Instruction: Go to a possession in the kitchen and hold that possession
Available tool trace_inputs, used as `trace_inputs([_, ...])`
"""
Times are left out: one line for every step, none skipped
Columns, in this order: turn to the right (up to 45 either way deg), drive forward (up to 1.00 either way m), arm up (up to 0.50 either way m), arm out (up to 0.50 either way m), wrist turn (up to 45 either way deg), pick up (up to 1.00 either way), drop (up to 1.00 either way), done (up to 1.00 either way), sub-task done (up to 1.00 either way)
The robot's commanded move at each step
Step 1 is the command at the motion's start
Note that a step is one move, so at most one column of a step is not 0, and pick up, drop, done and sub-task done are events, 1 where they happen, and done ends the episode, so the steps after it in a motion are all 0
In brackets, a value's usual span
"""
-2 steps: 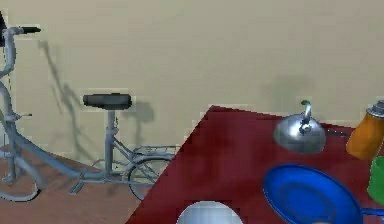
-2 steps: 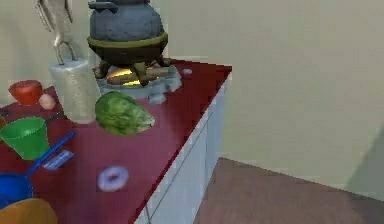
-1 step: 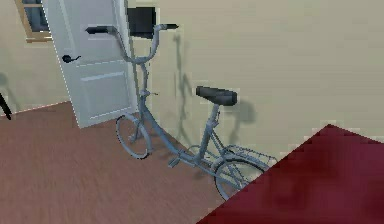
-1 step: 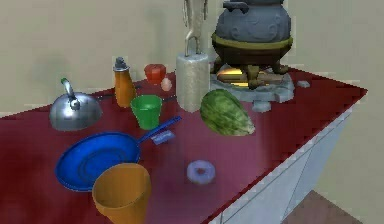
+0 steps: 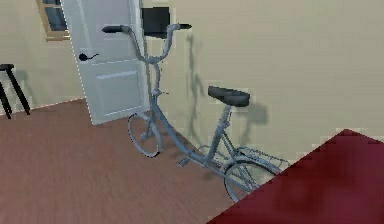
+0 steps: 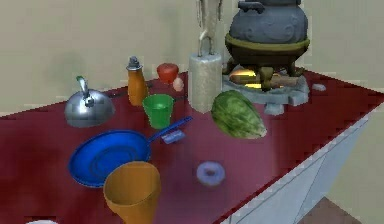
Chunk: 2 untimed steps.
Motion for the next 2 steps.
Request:
trace_inputs([45.0,0.0,0.0,0.0,0.0,0.0,0.0,0.0,0.0])
trace_inputs([45.0,0.0,0.0,0.0,0.0,0.0,0.0,0.0,0.0])
